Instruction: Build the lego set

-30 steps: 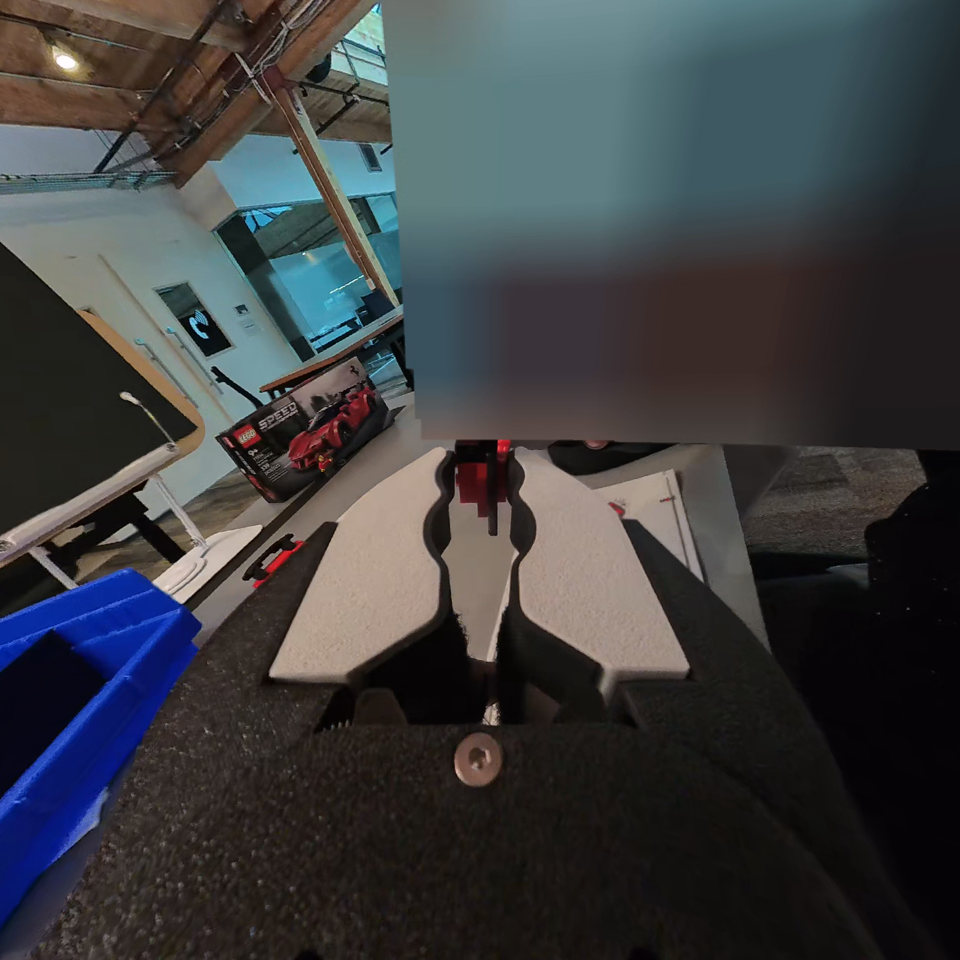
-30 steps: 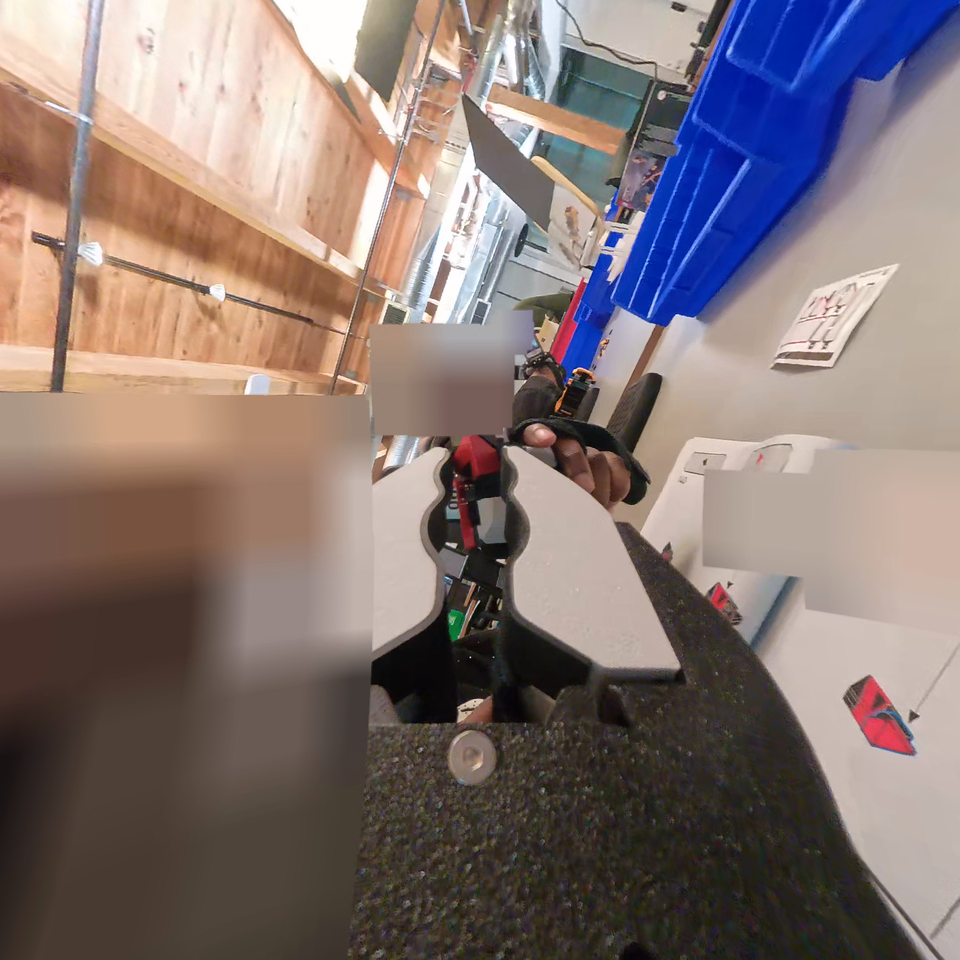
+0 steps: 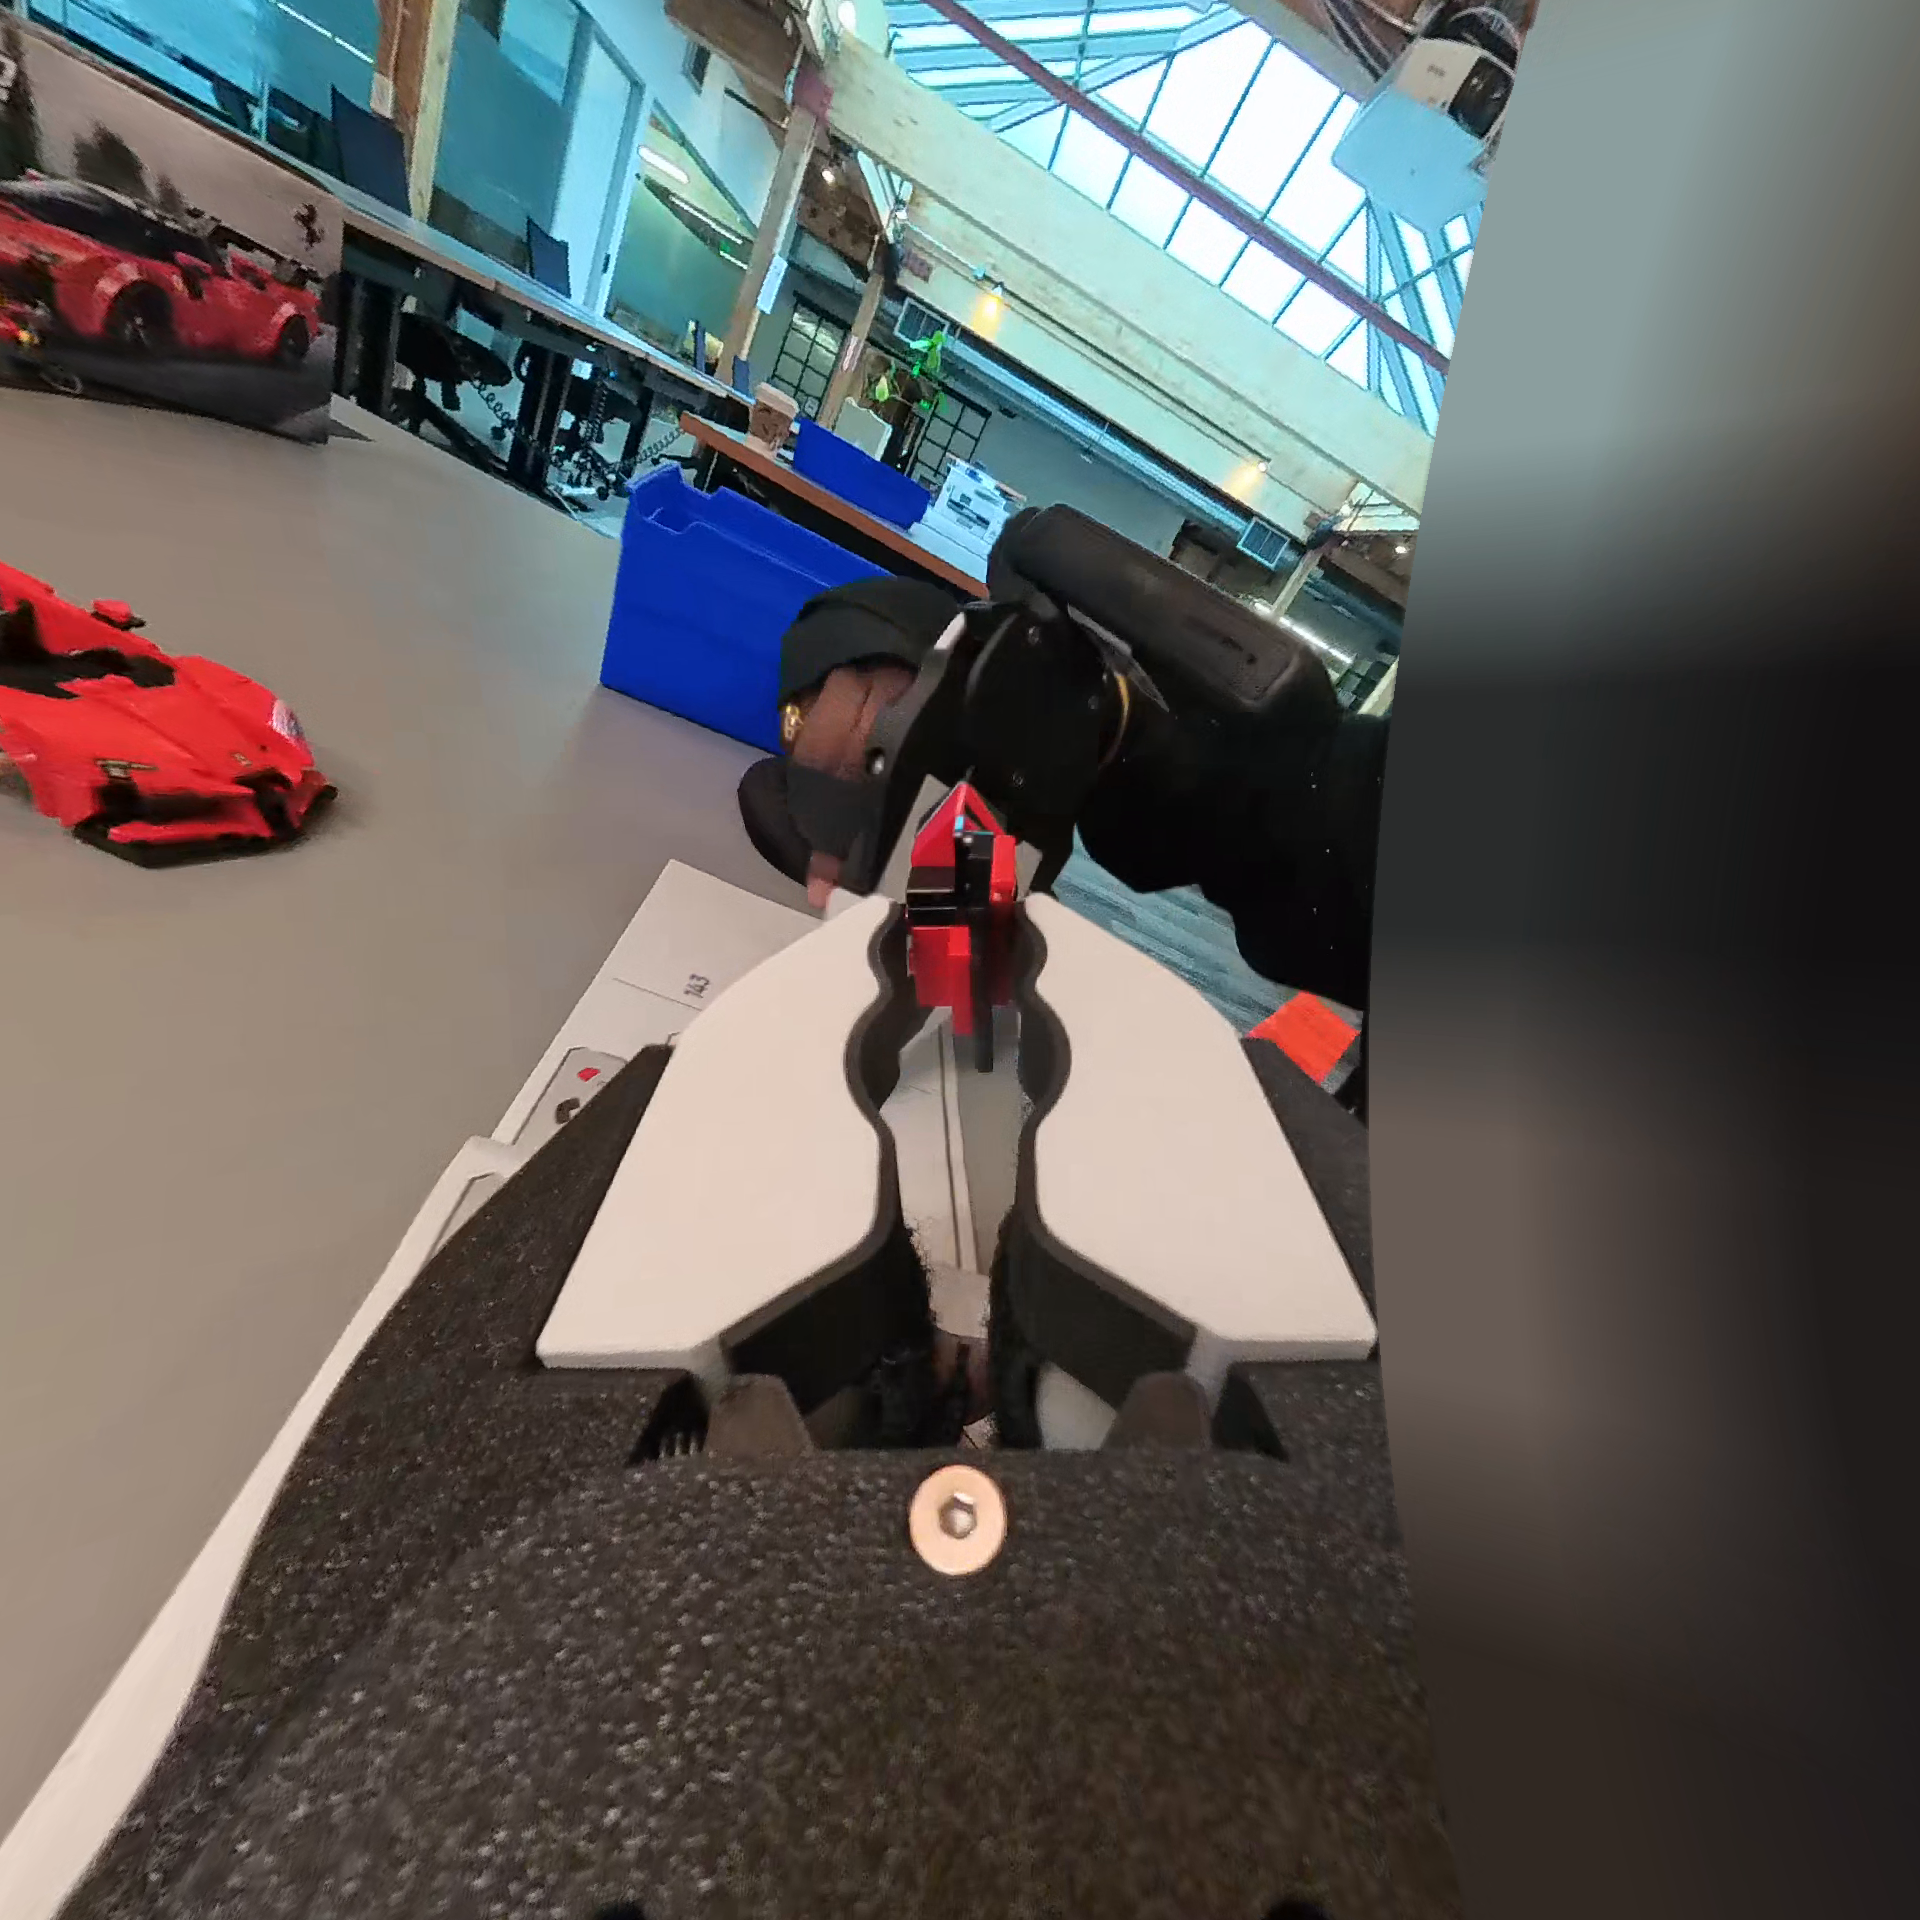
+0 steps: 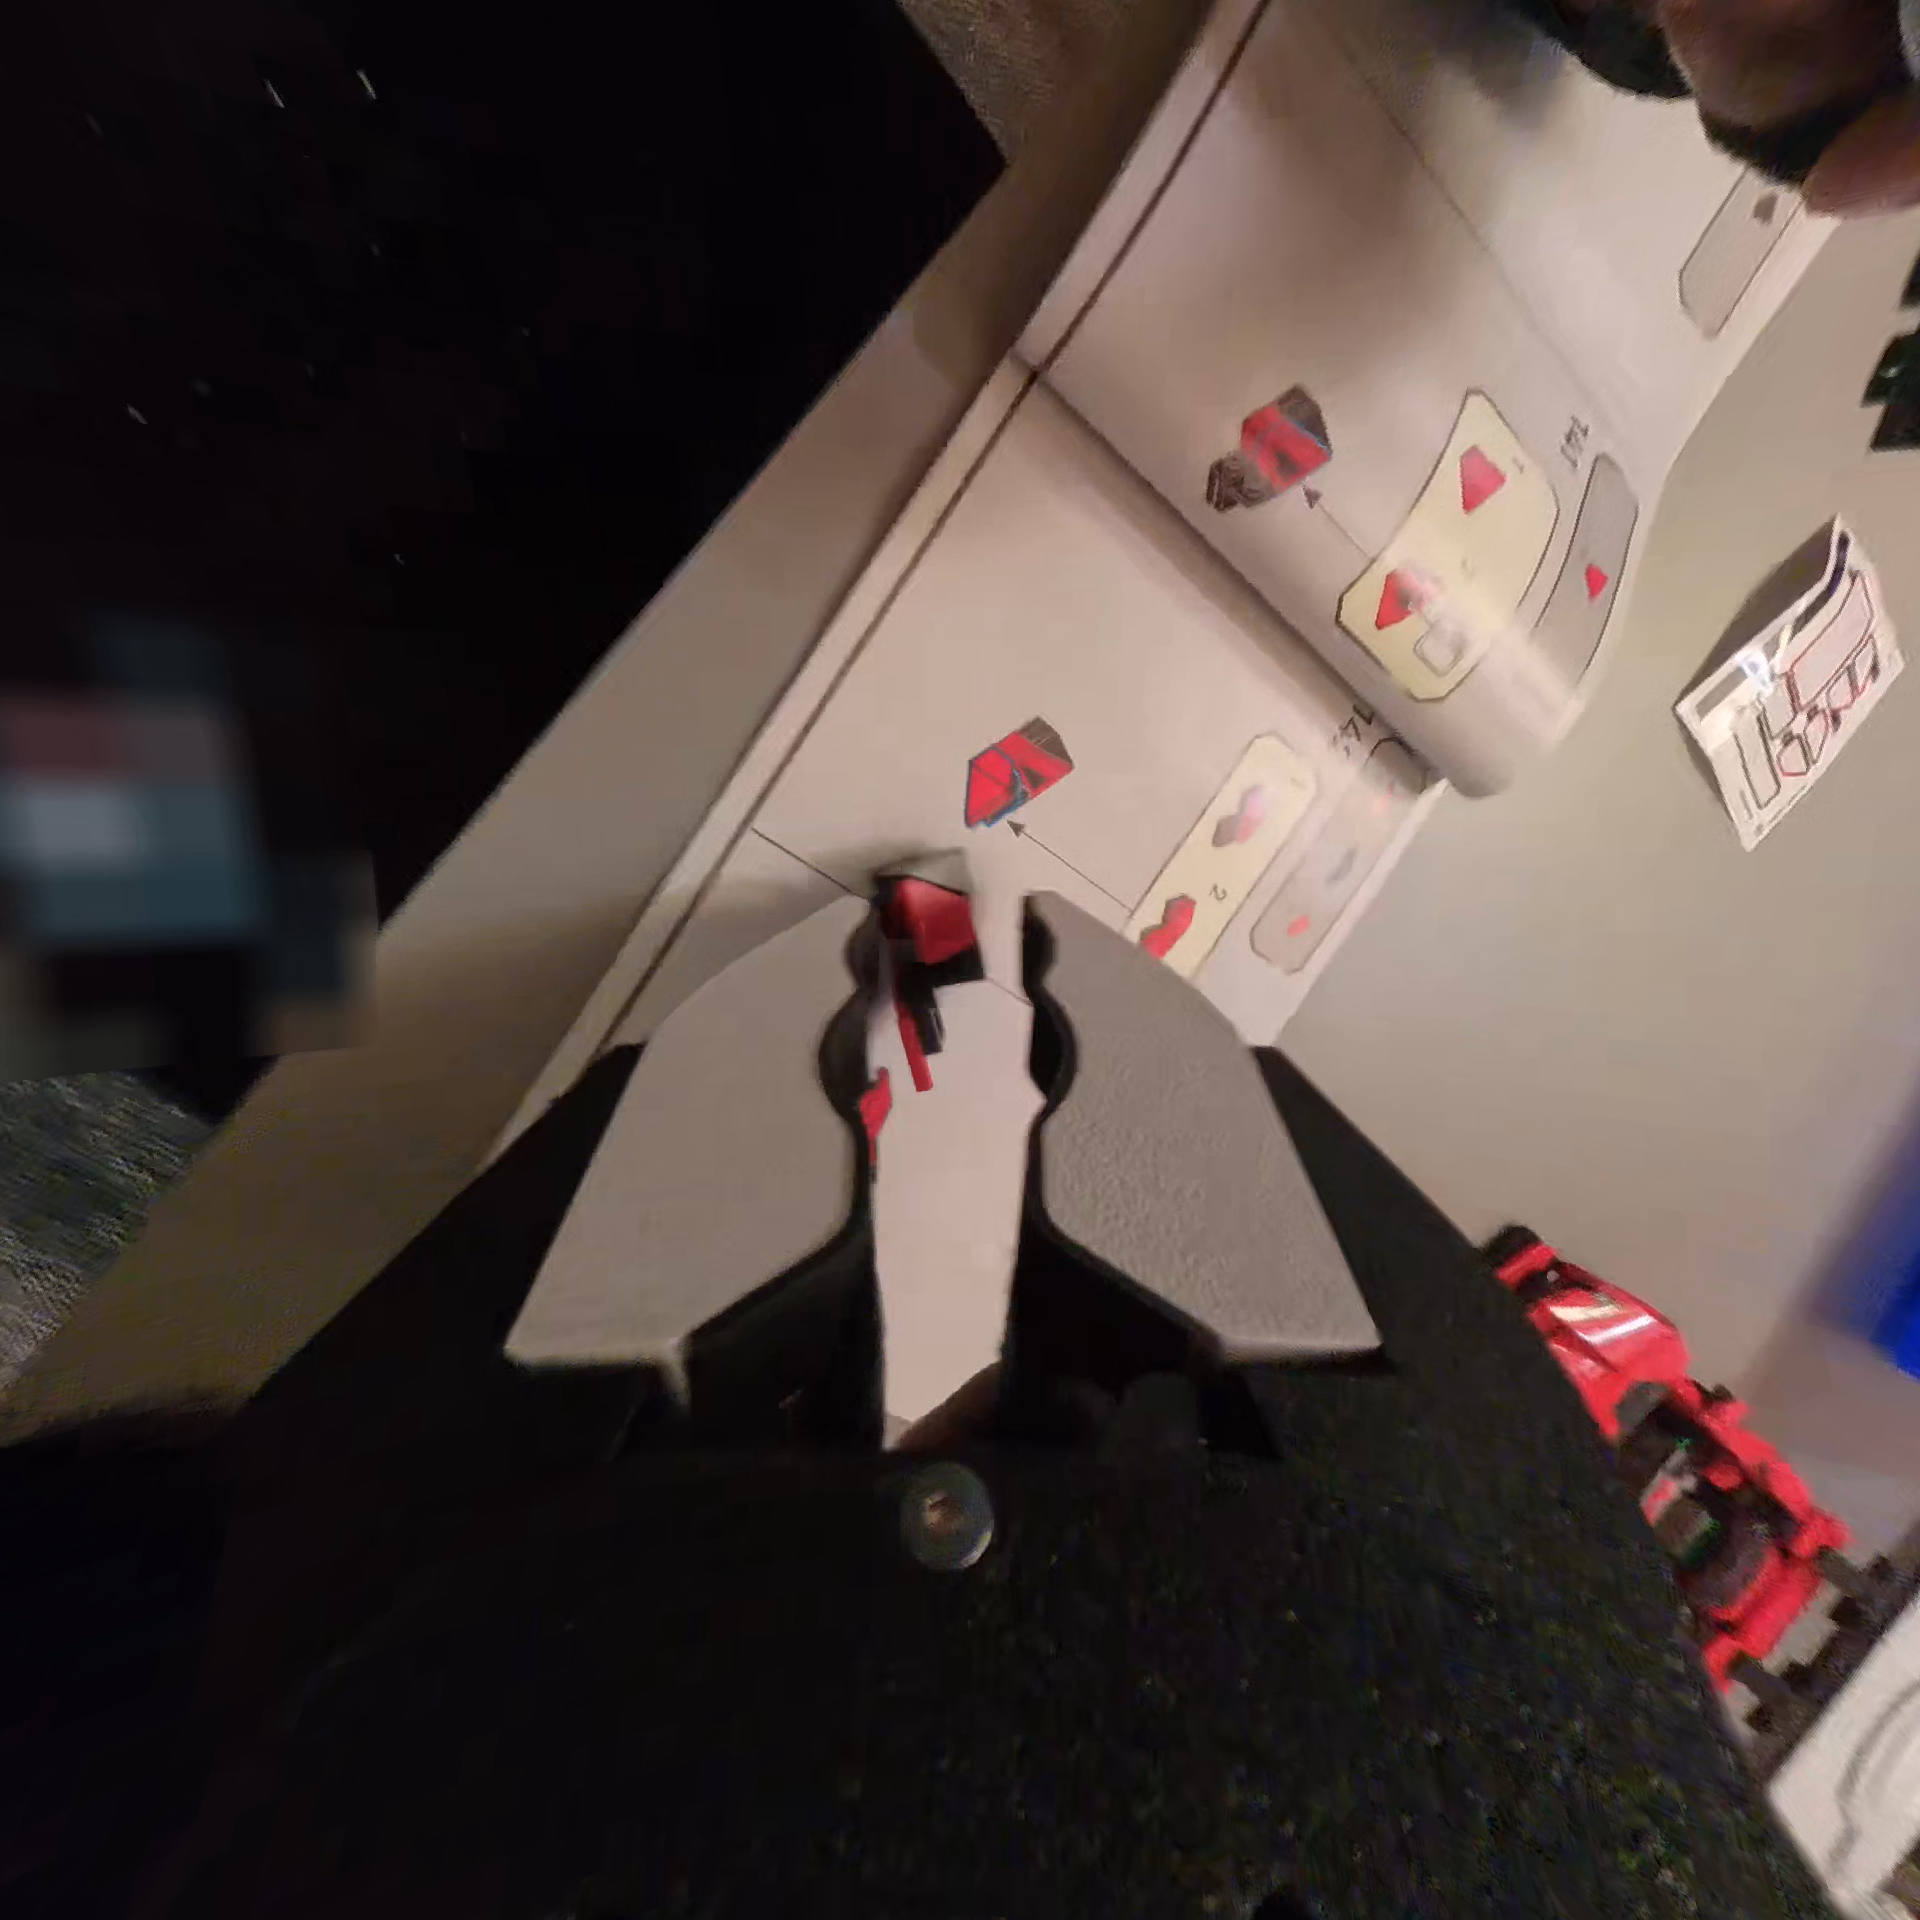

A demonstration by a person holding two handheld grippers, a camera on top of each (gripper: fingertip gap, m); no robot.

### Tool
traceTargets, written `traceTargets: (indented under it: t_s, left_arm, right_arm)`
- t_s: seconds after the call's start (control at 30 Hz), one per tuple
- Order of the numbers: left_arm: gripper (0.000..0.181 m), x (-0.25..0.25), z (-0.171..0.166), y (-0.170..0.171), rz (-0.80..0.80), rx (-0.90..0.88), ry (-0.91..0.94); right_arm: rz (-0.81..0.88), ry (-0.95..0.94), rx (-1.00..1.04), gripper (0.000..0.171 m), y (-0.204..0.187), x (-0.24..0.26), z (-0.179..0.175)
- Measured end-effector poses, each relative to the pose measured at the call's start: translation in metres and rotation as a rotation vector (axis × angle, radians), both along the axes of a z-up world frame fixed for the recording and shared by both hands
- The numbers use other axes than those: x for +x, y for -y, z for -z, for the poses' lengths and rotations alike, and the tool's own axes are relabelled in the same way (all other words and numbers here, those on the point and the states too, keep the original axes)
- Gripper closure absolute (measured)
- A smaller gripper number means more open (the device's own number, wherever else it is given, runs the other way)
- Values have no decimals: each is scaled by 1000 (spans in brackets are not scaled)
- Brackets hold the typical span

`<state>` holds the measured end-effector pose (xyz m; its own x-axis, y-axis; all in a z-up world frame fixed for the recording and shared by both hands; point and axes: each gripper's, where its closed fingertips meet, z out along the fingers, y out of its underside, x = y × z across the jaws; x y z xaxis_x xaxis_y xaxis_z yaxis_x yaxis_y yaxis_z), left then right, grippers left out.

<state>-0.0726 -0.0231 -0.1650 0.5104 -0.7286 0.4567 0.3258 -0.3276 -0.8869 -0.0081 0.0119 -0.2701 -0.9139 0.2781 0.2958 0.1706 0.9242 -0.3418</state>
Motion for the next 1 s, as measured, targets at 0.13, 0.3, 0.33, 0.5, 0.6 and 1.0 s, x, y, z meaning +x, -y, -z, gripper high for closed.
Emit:
traceTargets:
  t_s: [0.13,0.3,0.33,0.5,0.6,1.0]
  left_arm:
    - [163,-1,1,0,3,-2,14]
    - [163,-4,3,-2,-26,2,16]
    - [163,-5,4,-2,-31,2,15]
    - [163,-4,4,-3,-38,5,8]
    - [163,-2,5,-2,-28,6,6]
    - [163,-1,5,-2,-32,5,9]
  right_arm:
    - [87,-51,-74,126,-4,-5,-11]
    - [720,-165,-242,129,-28,0,-35]
    - [883,-154,-284,130,-29,9,-35]
    - [1337,-84,-603,141,2,30,-25]
    - [1411,-69,-686,141,3,23,-15]
    - [1372,-25,-603,128,-5,-5,0]
